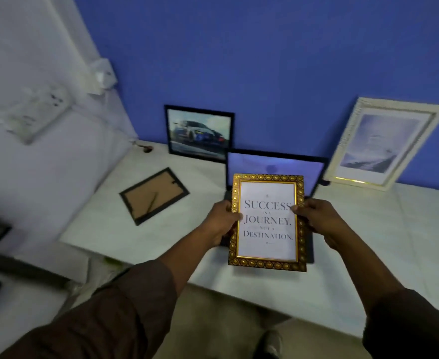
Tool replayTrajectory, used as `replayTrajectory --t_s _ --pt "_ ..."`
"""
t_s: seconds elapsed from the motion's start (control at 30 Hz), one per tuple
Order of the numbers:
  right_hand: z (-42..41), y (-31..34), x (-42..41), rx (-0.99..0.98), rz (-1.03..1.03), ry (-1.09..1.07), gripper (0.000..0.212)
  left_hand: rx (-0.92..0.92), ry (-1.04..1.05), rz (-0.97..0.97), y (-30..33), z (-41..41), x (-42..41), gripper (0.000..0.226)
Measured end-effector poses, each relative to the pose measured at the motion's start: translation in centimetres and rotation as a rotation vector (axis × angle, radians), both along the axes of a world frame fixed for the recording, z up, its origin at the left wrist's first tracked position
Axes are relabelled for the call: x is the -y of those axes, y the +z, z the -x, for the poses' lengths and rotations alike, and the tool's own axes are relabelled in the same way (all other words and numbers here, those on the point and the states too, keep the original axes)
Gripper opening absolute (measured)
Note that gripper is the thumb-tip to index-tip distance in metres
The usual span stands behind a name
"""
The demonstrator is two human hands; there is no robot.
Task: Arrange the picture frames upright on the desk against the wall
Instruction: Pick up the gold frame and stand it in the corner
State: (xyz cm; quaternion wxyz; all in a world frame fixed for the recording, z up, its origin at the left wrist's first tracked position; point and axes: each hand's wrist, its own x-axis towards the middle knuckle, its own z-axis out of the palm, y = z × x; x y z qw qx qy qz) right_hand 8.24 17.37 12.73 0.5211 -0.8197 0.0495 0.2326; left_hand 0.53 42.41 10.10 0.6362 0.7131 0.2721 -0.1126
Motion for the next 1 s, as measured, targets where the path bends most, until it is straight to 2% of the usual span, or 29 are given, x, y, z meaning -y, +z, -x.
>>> replayTrajectory --t_s 0.13,0.23,0.3,0.43,0.57,0.7,0.8,1.0 --pt "-1.8 1.4 -8.5 0.069 -0.009 0.17 0.019 0.043 0.143 -0.032 2.4 1.9 -7.4 0.008" --pt "-3.4 1.9 -14.9 0.109 -0.018 0.258 0.021 0.102 0.248 -0.08 4.4 2.9 -12.5 0.018" --pt "-4.2 2.3 -19.2 0.161 -0.04 0.319 0.016 0.115 0.309 -0.147 5.6 3.7 -15.7 0.017" --pt "-4.4 4.4 -27.1 0.243 -0.107 0.412 0.004 0.14 0.409 -0.397 6.9 5.1 -22.1 0.007" --pt "-5.8 5.0 -34.9 0.31 -0.12 0.5 0.013 0.126 0.451 -0.58 7.4 5.1 -28.3 0.019" --pt "-8.5 3.6 -43.8 0.381 -0.08 0.542 0.018 0.103 0.49 -0.681 5.8 3.6 -35.2 0.02" --pt "-11.0 1.4 -50.1 0.439 -0.03 0.555 0.022 0.086 0.534 -0.665 3.1 1.6 -40.4 0.019" --pt "-16.6 -3.9 -59.9 0.515 0.045 0.595 0.021 0.021 0.466 -0.694 -2.4 -3.0 -48.9 0.025"
